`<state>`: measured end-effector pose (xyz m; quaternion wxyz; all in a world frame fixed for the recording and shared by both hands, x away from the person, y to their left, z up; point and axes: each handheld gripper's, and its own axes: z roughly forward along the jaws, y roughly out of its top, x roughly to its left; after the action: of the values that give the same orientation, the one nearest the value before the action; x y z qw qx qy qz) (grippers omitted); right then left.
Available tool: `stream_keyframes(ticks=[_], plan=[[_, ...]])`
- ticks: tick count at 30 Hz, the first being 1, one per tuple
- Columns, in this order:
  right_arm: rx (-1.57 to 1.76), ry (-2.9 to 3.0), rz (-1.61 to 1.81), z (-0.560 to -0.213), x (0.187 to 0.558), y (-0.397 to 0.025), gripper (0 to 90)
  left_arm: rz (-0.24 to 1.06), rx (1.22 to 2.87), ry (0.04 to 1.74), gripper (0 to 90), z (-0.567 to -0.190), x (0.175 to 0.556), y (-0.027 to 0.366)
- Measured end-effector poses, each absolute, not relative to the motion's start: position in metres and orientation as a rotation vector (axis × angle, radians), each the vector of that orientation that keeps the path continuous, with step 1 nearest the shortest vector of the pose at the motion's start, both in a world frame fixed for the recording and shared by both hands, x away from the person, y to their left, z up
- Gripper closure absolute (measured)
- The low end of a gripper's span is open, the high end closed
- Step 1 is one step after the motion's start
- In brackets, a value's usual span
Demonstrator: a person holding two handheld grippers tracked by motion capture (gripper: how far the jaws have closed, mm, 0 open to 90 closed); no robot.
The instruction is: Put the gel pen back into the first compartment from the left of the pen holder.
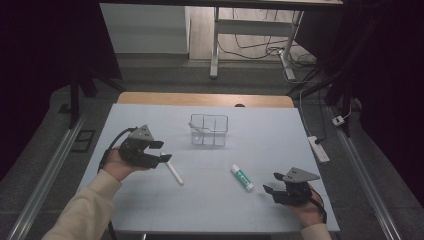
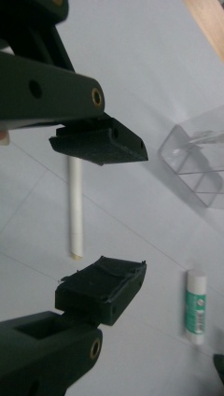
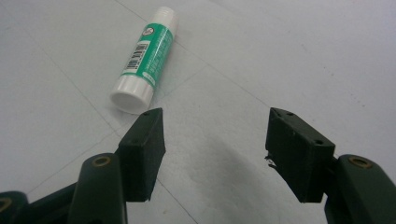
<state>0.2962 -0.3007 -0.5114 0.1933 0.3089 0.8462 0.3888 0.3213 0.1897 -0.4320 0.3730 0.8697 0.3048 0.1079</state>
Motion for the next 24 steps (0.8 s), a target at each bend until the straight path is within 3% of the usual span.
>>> stream_keyframes(ticks=[18, 24], plan=[[0.859, 2.386, 1.074, -0.512, 0.297, -0.302, 36.5, 0.26, 2.362, 0.674, 40.9, -0.453, 0.322, 0.189], [0.861, 2.389, 1.071, -0.513, 0.297, -0.302, 36.4, 0.255, 2.421, 0.569, 40.9, -0.46, 0.325, 0.185]])
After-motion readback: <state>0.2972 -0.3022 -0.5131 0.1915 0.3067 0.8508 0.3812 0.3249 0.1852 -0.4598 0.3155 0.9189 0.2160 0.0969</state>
